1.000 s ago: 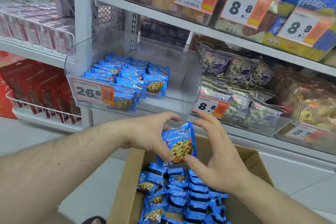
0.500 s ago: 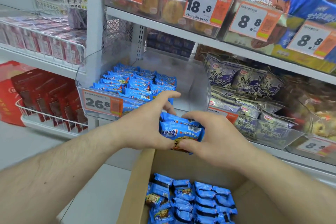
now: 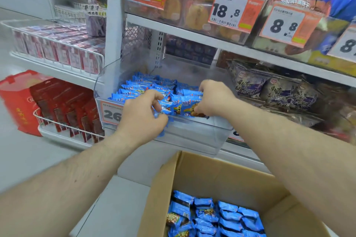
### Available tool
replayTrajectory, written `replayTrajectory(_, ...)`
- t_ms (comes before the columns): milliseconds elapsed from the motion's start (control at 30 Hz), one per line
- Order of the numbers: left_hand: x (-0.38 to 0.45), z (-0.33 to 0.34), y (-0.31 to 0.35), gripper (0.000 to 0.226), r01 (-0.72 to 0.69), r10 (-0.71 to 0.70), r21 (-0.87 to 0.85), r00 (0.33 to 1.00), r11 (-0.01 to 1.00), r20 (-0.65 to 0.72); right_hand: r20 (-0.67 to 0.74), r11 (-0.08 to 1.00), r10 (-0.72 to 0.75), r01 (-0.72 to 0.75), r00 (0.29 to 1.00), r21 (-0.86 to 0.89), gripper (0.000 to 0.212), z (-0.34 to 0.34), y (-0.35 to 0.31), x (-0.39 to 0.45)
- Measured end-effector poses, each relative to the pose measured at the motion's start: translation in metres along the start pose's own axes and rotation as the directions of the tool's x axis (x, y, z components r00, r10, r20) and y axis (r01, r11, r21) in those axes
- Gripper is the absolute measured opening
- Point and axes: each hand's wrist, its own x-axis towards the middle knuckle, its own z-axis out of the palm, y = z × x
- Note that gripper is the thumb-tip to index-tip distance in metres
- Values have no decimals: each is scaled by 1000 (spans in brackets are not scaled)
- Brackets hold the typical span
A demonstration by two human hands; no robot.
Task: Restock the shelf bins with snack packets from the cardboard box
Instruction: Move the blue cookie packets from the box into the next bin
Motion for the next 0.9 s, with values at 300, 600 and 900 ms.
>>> replayTrajectory(300,2,9,0,35,-12,13,70,1000,998,-19,184,1000,12,-12,983,-4,45,35,-7,27)
replayTrajectory(600,3,10,-1,33,-8,8,72,1000,997,0,213,927,157,-218,965,305,79,45,-16,29)
replayTrajectory(900,-1,12,6,33,-62,62,71,998,996,-2,351,835,121,-286,928,470,86,37,-12,22)
